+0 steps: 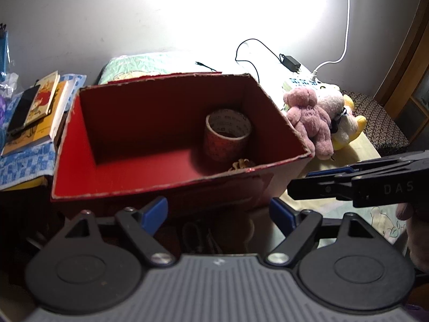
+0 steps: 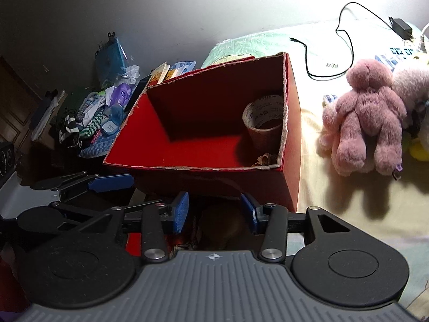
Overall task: Organize objects
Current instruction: 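Reach the right gripper to the brown gourd-shaped toy and grasp its neck, then lift the brown gourd with the right gripper and carry it over the box, then lower the gourd into the box beside the tape roll, then open the right gripper to release the brown gourd and withdraw upward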
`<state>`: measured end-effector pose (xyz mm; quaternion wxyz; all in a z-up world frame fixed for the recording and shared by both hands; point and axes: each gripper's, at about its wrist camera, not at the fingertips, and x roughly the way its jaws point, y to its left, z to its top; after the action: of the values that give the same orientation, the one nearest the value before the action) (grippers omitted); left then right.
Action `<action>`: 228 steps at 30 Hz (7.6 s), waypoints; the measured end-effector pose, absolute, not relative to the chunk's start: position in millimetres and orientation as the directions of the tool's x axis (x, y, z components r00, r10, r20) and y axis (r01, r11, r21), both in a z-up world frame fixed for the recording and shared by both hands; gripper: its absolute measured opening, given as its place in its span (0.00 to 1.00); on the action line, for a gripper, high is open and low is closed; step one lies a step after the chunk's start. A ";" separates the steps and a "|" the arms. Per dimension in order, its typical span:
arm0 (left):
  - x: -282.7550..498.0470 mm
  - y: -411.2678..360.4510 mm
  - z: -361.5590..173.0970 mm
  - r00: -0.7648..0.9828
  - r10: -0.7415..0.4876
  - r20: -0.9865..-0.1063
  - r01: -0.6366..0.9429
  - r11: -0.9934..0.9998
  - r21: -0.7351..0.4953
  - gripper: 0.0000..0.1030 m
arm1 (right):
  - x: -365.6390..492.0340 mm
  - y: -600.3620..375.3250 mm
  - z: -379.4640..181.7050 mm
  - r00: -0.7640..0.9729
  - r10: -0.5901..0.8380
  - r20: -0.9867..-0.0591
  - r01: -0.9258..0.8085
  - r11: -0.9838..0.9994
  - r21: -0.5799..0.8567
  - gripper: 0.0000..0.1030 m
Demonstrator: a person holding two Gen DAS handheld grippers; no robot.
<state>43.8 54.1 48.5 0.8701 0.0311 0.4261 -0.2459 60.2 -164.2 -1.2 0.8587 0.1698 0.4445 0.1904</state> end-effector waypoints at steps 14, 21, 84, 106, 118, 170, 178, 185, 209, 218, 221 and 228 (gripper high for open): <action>21.2 47.4 15.1 0.405 -0.442 -0.800 0.512 0.835 -0.203 0.76 | 33.5 -172.0 -54.6 0.523 0.474 -0.709 0.038 0.818 0.574 0.32; 17.2 37.7 6.2 0.361 -0.517 -0.776 0.542 0.793 -0.276 0.72 | 37.7 -171.0 -76.2 0.504 0.547 -0.668 0.022 0.765 0.643 0.28; 16.4 -47.6 84.9 0.415 -0.650 -0.637 0.673 0.690 -0.266 0.66 | 12.3 -195.9 26.7 0.520 0.753 -0.403 -0.342 0.615 0.710 0.30; 160.9 23.2 40.2 0.364 -0.629 -0.687 0.548 0.741 -0.388 0.67 | 142.1 -99.5 25.7 0.469 0.577 -0.669 -0.253 0.813 0.525 0.30; 179.6 42.9 -1.8 0.293 -0.578 -0.762 0.536 0.759 -0.369 0.72 | 171.5 -67.1 -24.7 0.308 0.396 -0.865 -0.203 0.916 0.347 0.30; 184.9 33.1 -17.9 0.369 -0.345 -0.863 0.477 0.867 -0.142 0.82 | 169.2 -112.4 -36.2 0.469 0.349 -0.811 -0.046 0.927 0.373 0.30; 183.3 29.2 -19.7 0.388 -0.313 -0.867 0.470 0.876 -0.106 0.82 | 176.5 -101.1 -36.5 0.488 0.344 -0.802 -0.043 0.928 0.371 0.30; 181.5 26.1 -19.9 0.402 -0.297 -0.866 0.475 0.877 -0.080 0.82 | 175.1 -102.0 -34.7 0.501 0.331 -0.800 -0.042 0.932 0.359 0.28; 182.8 27.2 -17.2 0.411 -0.289 -0.865 0.468 0.881 -0.071 0.85 | 174.0 -105.6 -33.9 0.563 0.310 -0.766 -0.024 0.933 0.360 0.18; 183.6 27.3 -16.9 0.406 -0.289 -0.867 0.467 0.881 -0.075 0.86 | 170.5 -109.1 -32.8 0.595 0.323 -0.736 -0.031 0.924 0.381 0.16; 183.2 26.8 -17.2 0.407 -0.287 -0.867 0.466 0.882 -0.074 0.86 | 169.3 -110.5 -32.2 0.606 0.325 -0.726 -0.033 0.922 0.385 0.14; 183.1 26.5 -18.0 0.409 -0.287 -0.866 0.470 0.880 -0.070 0.86 | 166.6 -111.3 -30.9 0.634 0.323 -0.703 -0.031 0.919 0.394 0.13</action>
<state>183.1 26.5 -18.0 0.8343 0.0926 0.4938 -0.2270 166.6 -111.3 -30.9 0.8868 0.1752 0.4159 0.0997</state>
